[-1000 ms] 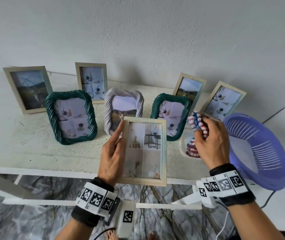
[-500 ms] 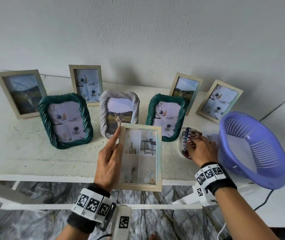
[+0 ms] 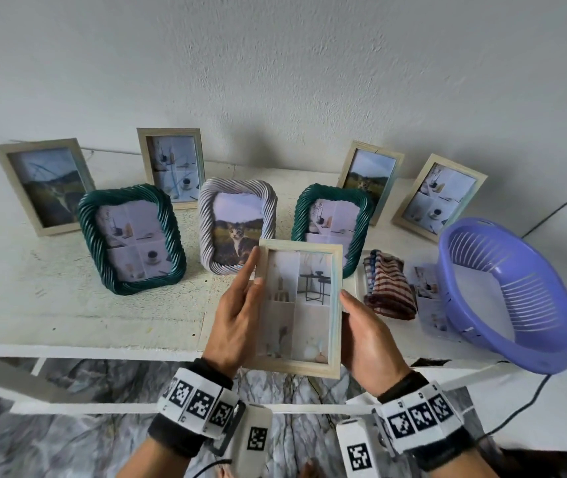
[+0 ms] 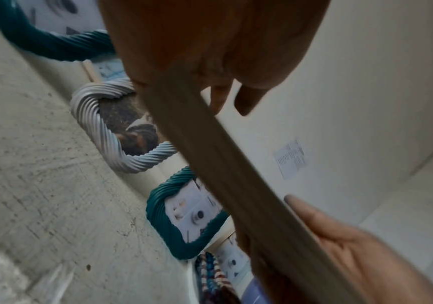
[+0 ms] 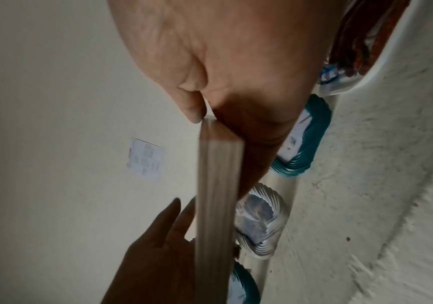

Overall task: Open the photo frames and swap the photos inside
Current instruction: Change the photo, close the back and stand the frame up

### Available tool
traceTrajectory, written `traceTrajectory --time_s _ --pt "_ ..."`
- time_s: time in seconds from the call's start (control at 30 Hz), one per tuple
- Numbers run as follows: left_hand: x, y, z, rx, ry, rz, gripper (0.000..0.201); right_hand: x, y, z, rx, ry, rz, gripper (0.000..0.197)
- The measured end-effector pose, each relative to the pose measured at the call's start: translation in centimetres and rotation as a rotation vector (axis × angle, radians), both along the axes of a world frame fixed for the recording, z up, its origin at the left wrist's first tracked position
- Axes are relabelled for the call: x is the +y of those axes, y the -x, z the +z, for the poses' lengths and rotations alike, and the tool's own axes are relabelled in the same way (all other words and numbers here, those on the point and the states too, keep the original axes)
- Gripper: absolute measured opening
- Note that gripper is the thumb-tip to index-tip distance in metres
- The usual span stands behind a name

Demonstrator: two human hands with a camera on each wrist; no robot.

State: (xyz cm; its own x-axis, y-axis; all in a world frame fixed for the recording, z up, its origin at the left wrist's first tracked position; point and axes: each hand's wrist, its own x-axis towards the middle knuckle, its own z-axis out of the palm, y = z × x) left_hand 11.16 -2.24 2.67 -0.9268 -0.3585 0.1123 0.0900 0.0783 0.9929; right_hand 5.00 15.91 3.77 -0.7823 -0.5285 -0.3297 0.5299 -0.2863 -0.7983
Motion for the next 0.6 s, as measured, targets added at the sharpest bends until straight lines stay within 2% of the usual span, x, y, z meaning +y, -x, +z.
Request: traceTrajectory --time_s 0.07,0.13,0.2,0.27,0.43,0.5,0.6 --pt "0.1 0.0 0.2 -0.151 0.097 -0.013 0.073 -0.2 0.0 0.1 0.087 0.0 -0.025 0.049" --pt "0.5 0.1 0.8 -0.247 0.175 -0.051 0.103 -0.3 0.0 0.6 0.252 -0.134 -0.052 0.046" --pt "1.1 0.6 1.4 -0.257 0.12 -0.137 0.124 -0.6 -0.4 1.2 0.407 -0.207 -0.04 0.038" --pt "1.6 1.0 2.0 -0.197 -0.046 -0.216 0.137 -0.8 -1.0 1.8 0.507 -0.181 0.031 0.039" --pt "1.7 1.7 2.1 -0.163 -0.253 -0.218 0.121 -1.2 -0.8 2.0 0.778 -0.292 0.112 0.038" --pt "1.9 1.5 2.8 -0.167 -0.333 -0.231 0.109 -1.4 -0.7 1.8 0.809 -0.321 0.092 0.044" --pt "2.1 1.3 3.3 -0.173 -0.327 -0.26 0.09 -1.5 -0.7 1.7 0.798 -0.34 0.077 0.046"
